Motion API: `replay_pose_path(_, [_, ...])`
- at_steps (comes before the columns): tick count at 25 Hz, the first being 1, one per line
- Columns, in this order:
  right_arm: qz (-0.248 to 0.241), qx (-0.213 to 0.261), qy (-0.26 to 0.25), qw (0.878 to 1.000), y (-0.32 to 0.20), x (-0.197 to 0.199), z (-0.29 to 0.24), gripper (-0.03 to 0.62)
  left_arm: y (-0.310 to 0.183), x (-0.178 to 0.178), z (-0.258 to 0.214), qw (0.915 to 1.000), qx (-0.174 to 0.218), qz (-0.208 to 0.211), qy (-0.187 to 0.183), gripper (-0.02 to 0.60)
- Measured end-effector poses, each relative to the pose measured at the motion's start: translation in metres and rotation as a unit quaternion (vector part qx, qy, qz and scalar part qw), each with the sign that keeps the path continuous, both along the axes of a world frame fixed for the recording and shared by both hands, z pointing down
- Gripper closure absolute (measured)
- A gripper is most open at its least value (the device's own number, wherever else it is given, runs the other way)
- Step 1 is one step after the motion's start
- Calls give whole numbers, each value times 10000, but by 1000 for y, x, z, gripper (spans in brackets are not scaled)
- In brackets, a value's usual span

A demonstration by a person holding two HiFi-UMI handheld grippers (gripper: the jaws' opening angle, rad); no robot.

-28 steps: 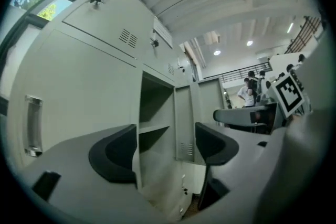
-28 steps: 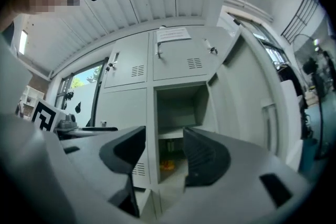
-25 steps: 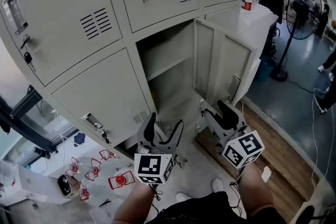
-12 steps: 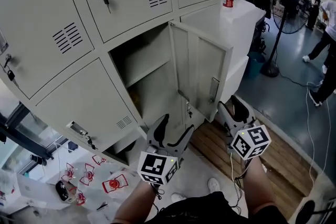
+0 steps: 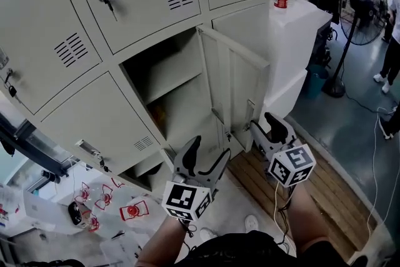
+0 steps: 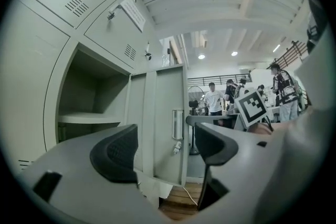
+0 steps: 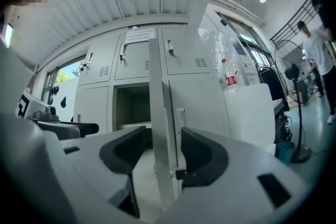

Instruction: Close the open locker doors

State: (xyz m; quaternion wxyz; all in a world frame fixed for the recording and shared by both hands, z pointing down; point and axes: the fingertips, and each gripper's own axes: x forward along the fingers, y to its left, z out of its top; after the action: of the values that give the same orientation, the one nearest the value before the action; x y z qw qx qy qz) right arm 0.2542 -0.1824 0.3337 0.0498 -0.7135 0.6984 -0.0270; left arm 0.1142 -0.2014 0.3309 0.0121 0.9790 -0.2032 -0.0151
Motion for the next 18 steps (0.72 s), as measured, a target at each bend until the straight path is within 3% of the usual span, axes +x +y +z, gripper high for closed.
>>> replay_pose_path(6, [-512, -47, 15, 9987, -14, 1, 5, 388, -1, 6, 3, 9994, -66, -340, 3, 250])
replay_pose_path(18, [-1062, -33, 143, 9942, -21, -5, 9, 460, 2, 7, 7, 9969, -119, -772, 89, 281])
